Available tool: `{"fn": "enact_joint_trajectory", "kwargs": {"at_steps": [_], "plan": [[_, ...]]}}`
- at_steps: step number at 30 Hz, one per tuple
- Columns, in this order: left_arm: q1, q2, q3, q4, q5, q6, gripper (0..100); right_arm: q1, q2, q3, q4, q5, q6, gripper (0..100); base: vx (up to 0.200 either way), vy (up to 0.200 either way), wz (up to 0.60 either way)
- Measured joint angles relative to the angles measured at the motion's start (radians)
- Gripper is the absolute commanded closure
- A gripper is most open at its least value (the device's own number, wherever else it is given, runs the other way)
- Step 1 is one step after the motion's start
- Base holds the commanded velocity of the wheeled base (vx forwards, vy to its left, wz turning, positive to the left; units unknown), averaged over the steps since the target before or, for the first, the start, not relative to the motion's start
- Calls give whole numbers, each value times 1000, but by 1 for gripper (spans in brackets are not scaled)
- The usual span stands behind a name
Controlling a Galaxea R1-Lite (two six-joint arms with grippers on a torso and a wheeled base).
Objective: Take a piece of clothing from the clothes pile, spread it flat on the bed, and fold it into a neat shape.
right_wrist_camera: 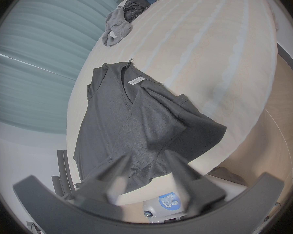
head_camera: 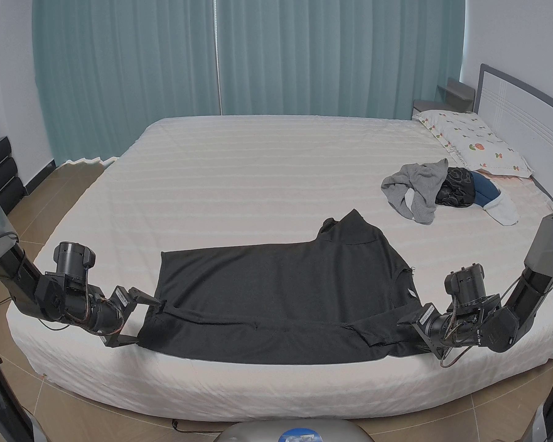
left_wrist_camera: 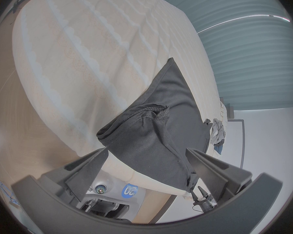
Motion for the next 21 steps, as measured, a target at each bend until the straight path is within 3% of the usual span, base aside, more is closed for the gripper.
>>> {"fn": "enact_joint_trajectory", "kwargs": {"at_steps": [8,17,21], "plan": [[0,0,-4,0,-3,-8,0,-20,-27,0,-11,1,3,0,0,0,0],[-1,-1,-8,2,-2,-12,0,-41,-72,4,-13,-4,0,0,0,-200,0],[-3,-3,-6,2,-1,-11,0,-51,-89,6,-13,-5,-1,0,0,0,0]]}}
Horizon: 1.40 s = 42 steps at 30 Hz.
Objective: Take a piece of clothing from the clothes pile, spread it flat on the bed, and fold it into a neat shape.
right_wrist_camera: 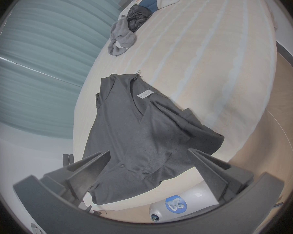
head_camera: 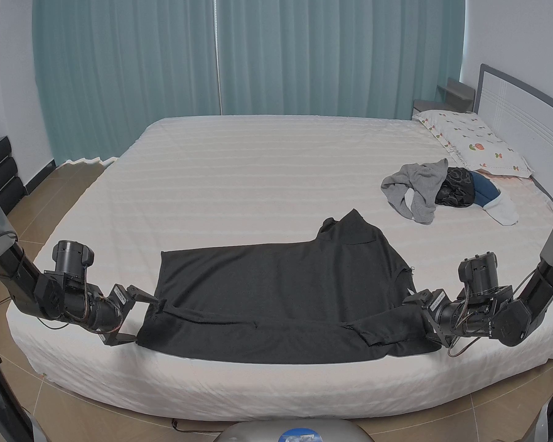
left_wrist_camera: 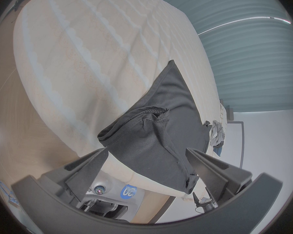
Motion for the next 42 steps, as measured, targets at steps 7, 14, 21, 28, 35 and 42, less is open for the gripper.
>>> {"fn": "enact_joint_trajectory", "kwargs": {"at_steps": [7,14,21,28,35,42], "plan": [[-1,-5,2,0,0,-1,0,-7,-13,4,-1,1,-2,0,0,0,0],[5,-9,-5,0,3,-11,0,-6,-17,6,-2,1,-3,0,171,0,0],[8,-30,-4,-1,40,4,0,-1,-17,11,-1,0,-14,0,0,0,0],[8,-56,-15,0,86,90,0,5,-17,19,-1,0,-26,0,0,0,0],[6,-29,-69,0,177,246,0,6,-18,24,-2,-1,-29,0,0,0,0],[4,31,-83,-2,191,441,0,7,-17,34,-28,-1,-40,0,0,0,0]]}}
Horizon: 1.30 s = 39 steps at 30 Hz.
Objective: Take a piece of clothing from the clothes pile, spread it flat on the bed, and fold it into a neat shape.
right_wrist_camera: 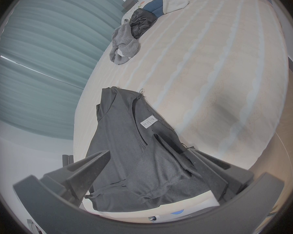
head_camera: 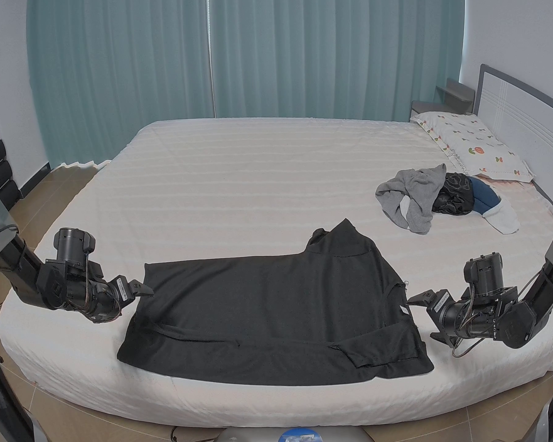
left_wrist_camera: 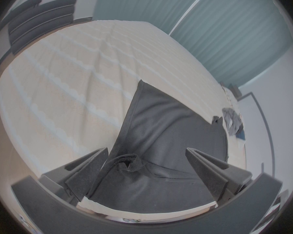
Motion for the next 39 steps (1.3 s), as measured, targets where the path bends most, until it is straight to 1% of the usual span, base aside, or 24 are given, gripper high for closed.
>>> {"fn": "enact_joint_trajectory", "kwargs": {"at_steps": [2,5,6,17,23,27,29,34,37,39], "plan": [[-1,22,-4,-3,0,44,0,1,1,7,-20,0,-5,0,0,0,0],[-2,48,-10,-21,0,59,0,2,2,16,-38,0,-9,0,0,0,0],[-2,54,-11,-26,0,60,100,2,3,18,-39,0,-10,0,0,0,0],[8,107,-27,-34,13,61,100,1,13,20,-39,-1,-13,0,0,0,0],[23,108,-32,-28,20,46,100,1,11,12,-43,3,-54,0,0,0,0],[24,108,-28,-27,33,31,100,4,15,5,-66,27,-99,0,0,0,0],[24,108,-26,-26,34,28,100,4,24,-4,-72,54,-128,0,0,0,0],[24,108,-26,-24,35,26,100,-8,56,-24,-78,128,-237,0,0,0,0],[24,107,-24,-23,35,25,100,-14,82,-37,-91,152,-302,0,0,0,0],[23,107,-24,-22,36,25,100,-19,107,-50,-102,180,-358,0,0,0,0]]}}
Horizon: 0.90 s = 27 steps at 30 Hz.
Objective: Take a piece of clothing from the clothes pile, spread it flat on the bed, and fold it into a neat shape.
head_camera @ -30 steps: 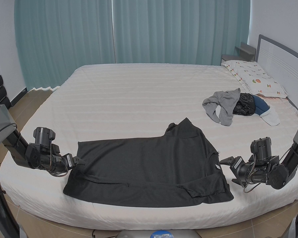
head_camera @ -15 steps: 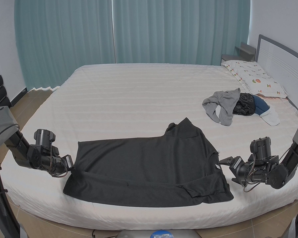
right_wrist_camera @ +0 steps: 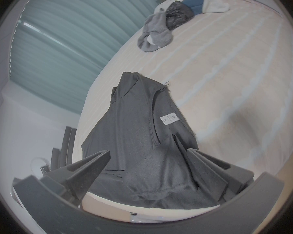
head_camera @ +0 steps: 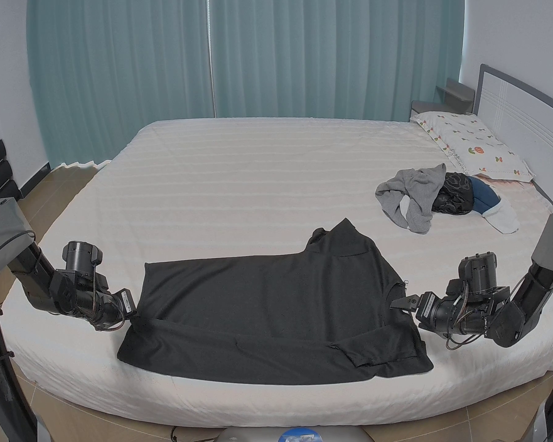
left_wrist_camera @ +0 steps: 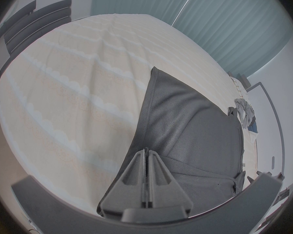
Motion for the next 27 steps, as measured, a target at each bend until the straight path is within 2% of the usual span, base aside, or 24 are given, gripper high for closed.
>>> {"fn": "enact_joint_trajectory", "kwargs": {"at_steps": [8,17,18,27], "plan": [[-1,-4,3,3,0,-11,100,-37,83,-43,-18,111,-136,0,0,0,0],[-3,-14,-2,6,0,-23,100,-56,144,-69,-53,125,-161,0,0,0,0],[-3,-15,-2,6,0,-23,100,-56,148,-71,-54,125,-163,100,0,0,0],[-3,-29,-7,46,2,-23,100,-69,174,-62,-54,126,-261,100,0,0,0]]}}
